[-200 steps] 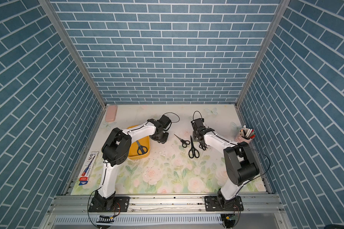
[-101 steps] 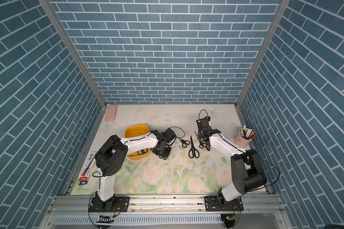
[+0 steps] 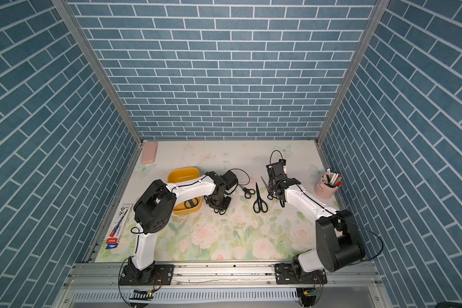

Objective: Put the scissors into the storage box
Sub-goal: Pick up the scissors from the center of the board, then place the scissors in the storage box.

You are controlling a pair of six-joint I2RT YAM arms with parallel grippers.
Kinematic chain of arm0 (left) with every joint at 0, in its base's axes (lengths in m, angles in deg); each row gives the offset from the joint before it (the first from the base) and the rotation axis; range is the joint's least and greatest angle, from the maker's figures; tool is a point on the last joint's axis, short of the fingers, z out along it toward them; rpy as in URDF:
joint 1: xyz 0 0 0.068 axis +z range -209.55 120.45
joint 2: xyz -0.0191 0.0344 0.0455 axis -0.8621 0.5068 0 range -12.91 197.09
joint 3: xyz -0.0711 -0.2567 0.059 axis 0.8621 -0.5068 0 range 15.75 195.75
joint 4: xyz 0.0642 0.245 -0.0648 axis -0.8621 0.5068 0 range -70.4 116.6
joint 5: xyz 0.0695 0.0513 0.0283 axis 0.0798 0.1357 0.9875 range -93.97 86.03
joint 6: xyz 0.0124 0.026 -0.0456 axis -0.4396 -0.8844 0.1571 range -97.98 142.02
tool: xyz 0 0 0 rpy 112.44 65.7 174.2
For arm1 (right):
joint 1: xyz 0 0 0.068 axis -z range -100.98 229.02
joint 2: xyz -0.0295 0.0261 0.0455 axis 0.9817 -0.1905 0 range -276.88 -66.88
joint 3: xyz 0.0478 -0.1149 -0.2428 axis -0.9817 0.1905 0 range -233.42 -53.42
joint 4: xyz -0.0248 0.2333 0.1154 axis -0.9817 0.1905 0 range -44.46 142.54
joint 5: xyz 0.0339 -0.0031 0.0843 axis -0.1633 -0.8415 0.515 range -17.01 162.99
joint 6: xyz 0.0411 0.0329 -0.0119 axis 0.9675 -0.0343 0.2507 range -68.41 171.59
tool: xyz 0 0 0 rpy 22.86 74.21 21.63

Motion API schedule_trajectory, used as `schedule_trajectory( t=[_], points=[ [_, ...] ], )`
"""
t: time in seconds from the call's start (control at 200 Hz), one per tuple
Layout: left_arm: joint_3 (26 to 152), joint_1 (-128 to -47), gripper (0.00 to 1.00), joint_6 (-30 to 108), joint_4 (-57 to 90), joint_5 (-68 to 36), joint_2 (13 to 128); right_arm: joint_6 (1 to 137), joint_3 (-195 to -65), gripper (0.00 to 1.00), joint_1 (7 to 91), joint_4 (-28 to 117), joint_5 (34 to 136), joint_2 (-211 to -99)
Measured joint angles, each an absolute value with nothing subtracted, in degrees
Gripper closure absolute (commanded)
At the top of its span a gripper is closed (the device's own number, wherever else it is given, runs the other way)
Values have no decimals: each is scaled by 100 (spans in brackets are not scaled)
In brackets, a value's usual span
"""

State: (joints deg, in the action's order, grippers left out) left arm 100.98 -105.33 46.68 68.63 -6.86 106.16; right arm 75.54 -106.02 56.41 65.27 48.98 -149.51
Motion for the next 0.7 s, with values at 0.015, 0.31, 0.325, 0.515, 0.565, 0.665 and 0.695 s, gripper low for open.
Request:
schedule_trajectory(
  t=[0.015, 0.31, 0.325, 0.515, 0.565, 0.665, 0.695],
  points=[
    [10096, -10533, 80, 4653, 6861, -686, 10616, 7554, -10602, 38, 5643, 6527, 4898, -14947],
    [10059, -10531, 99, 4611, 6822, -682, 10590, 7549, -10596, 38, 5691, 6523, 4901, -14872],
    [10059, -10531, 100, 4607, 6822, -682, 10585, 7551, -10596, 38, 5691, 6523, 4905, -14872],
    [10094, -10531, 100, 4581, 6850, -660, 10583, 7551, -10596, 38, 5691, 6520, 4925, -14872],
    [10113, -10531, 100, 4576, 6872, -651, 10585, 7549, -10596, 38, 5691, 6523, 4925, -14872],
    [10170, -10531, 100, 4576, 6940, -612, 10601, 7549, -10596, 38, 5691, 6520, 4925, -14872],
    [10185, -10533, 100, 4576, 6955, -599, 10605, 7551, -10596, 38, 5691, 6523, 4925, -14872]
  ],
)
